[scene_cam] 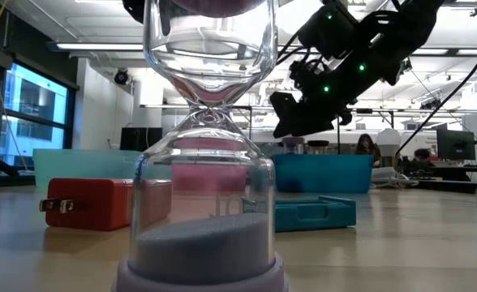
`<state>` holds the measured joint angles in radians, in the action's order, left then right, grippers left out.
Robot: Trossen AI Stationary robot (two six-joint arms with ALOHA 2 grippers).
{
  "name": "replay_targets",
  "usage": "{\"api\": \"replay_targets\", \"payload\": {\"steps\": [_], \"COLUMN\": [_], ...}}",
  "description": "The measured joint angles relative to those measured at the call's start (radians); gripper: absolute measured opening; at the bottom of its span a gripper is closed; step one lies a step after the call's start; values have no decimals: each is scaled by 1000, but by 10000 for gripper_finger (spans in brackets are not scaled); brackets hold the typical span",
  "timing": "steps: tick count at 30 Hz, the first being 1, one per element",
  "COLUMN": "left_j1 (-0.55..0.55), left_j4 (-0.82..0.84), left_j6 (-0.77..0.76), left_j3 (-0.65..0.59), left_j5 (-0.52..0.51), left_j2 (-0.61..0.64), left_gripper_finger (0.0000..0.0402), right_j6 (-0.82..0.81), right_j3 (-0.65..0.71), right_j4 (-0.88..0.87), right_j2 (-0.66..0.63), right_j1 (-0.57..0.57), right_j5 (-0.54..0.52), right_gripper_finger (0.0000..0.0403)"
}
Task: Pick & Place Office items
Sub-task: Put the white charger adapter into the red bin
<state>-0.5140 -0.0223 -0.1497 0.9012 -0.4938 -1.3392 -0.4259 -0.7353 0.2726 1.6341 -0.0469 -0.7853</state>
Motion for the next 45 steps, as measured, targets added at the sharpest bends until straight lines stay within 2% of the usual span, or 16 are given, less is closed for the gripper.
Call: {"api": "replay_targets", "payload": {"steps": [4, 7, 13, 15, 21, 24, 33, 40, 45], "left_j1": [0, 0, -17, -29, -79, -105, -175, -196, -210], "left_j4": [0, 0, 7, 19, 97, 140, 159, 157, 153], "left_j6": [0, 0, -6, -8, -56, -99, -156, -166, -169], "left_j3": [0, 0, 0, 0, 0, 0, 0, 0, 0], "left_j5": [0, 0, 2, 4, 6, 6, 8, 8, 8], "left_j2": [0, 0, 0, 0, 0, 0, 0, 0, -17], "left_gripper_finger": [238, 238, 238, 238, 238, 238, 238, 238, 238], "right_j6": [49, 113, 220, 233, 191, 166, 110, -23, -33], "right_j3": [0, 0, 0, 0, 0, 0, 0, 0, 0], "right_j4": [25, 47, 54, 42, -86, -129, -171, -208, -216], "right_j2": [-5, -33, -148, -193, -286, -289, -226, -207, -207], "right_j1": [13, 36, 141, 190, 336, 401, 509, 544, 584], "right_j5": [-12, -59, -70, -20, 294, 391, 423, 435, 544], "right_gripper_finger": [234, 234, 235, 235, 235, 235, 235, 235, 235]}}
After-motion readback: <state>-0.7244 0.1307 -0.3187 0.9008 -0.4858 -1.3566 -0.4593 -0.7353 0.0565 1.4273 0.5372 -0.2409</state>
